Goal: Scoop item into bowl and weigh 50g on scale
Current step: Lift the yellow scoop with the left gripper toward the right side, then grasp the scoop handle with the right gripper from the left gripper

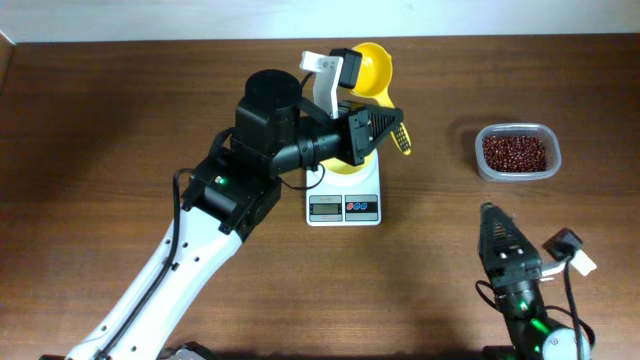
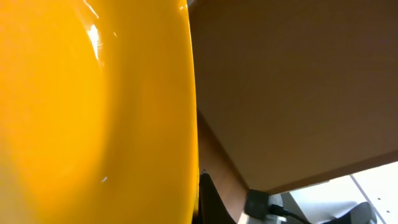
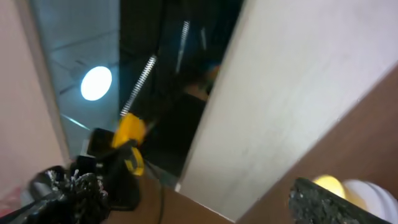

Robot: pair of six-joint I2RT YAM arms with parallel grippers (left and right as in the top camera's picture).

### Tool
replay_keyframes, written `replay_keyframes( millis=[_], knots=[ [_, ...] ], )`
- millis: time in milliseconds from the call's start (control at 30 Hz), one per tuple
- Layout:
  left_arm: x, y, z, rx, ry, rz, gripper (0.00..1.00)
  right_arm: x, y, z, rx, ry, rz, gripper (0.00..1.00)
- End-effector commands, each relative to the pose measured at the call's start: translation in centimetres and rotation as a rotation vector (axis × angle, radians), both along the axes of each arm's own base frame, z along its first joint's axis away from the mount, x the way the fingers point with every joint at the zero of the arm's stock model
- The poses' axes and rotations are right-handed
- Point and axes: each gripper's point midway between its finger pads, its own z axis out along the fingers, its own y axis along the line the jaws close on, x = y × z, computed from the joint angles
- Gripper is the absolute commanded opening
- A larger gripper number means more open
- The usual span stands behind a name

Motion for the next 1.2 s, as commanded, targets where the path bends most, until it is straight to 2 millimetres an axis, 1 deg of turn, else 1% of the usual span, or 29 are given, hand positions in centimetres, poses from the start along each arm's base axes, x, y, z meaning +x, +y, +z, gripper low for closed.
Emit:
replay_keyframes(
  millis=[0,67,133,200,233,267,300,333,400,433,467,533,567,633,667,700,767,800,867,933,1000,1100,1167],
  knots=[
    [0.1,0.2,0.9,-0.014,-0.017,0.019,0.00,-1.1,1.5,1.6,-0.025,-0.050,0.086,0.99],
    [0.0,0.1,0.9,-0.015,-0.016,0.015,0.00,-1.0,1.1,1.7,-0.015,-0.048,0.065,0.99],
    [0.0,0.1,1.0,-0.015,-0.018,0.015,0.00,-1.6,1.5,2.7,-0.014,-0.090,0.089,0.98],
    [-0.2,-0.4,1.0,-0.018,-0.022,0.003,0.00,-1.8,1.7,3.5,0.004,-0.073,0.115,0.99],
    [-0.3,-0.7,0.8,-0.016,-0.020,-0.005,0.00,-1.6,2.1,3.6,-0.005,-0.029,0.138,0.98],
    [-0.6,-1.5,0.4,-0.012,-0.013,-0.023,0.00,-1.1,3.4,3.8,-0.100,0.067,0.187,0.98],
    [-0.6,-1.9,0.2,-0.012,-0.014,-0.028,0.00,-0.6,4.0,3.9,-0.142,0.122,0.221,0.98],
    [-0.5,-2.2,0.1,-0.015,-0.016,-0.034,0.00,-0.3,4.7,4.4,-0.168,0.153,0.268,0.99],
    [-0.4,-2.8,0.0,-0.026,-0.009,-0.040,0.00,0.5,6.5,6.5,-0.193,0.145,0.391,1.00],
    [-0.6,-3.0,0.0,-0.060,0.073,-0.031,0.00,0.9,7.2,7.6,-0.186,0.116,0.448,0.99],
    [-0.6,-3.0,-0.1,-0.081,0.122,-0.021,0.00,1.2,7.5,8.0,-0.153,0.117,0.483,0.99],
    [-0.6,-3.1,0.1,-0.127,0.217,-0.001,0.00,2.0,7.8,7.8,-0.055,0.184,0.540,0.99],
    [-0.7,-3.2,0.4,-0.151,0.237,-0.003,0.00,2.4,7.9,7.6,-0.031,0.205,0.552,0.99],
    [-1.0,-3.5,1.9,-0.204,0.222,-0.037,0.00,2.7,7.9,7.8,-0.003,0.210,0.560,1.00],
    [-1.1,-3.5,2.1,-0.214,0.233,-0.039,0.00,2.8,7.9,8.1,0.027,0.216,0.566,0.92],
    [-1.2,-3.7,2.1,-0.221,0.253,-0.040,0.00,2.8,7.8,8.5,0.052,0.214,0.572,0.80],
    [-1.9,-4.3,2.1,-0.232,0.289,-0.055,0.00,2.7,7.7,9.3,0.089,0.199,0.575,0.79],
    [-2.2,-4.6,2.1,-0.232,0.289,-0.063,0.00,2.7,7.6,9.4,0.115,0.210,0.580,0.77],
    [-3.1,-5.4,2.1,-0.228,0.291,-0.088,0.00,2.8,7.5,9.4,0.140,0.222,0.580,0.67],
    [-3.6,-5.7,2.1,-0.225,0.294,-0.100,0.00,2.8,7.5,9.5,0.142,0.221,0.578,0.60],
    [-3.8,-5.8,1.9,-0.219,0.303,-0.107,0.00,3.0,7.3,9.5,0.169,0.233,0.573,0.51],
    [-4.1,-5.9,1.3,-0.200,0.328,-0.112,0.00,2.9,7.2,10.1,0.179,0.209,0.572,0.47],
    [-4.5,-5.9,1.2,-0.193,0.325,-0.138,0.00,2.8,7.2,10.2,0.190,0.213,0.576,0.44]
  ],
)
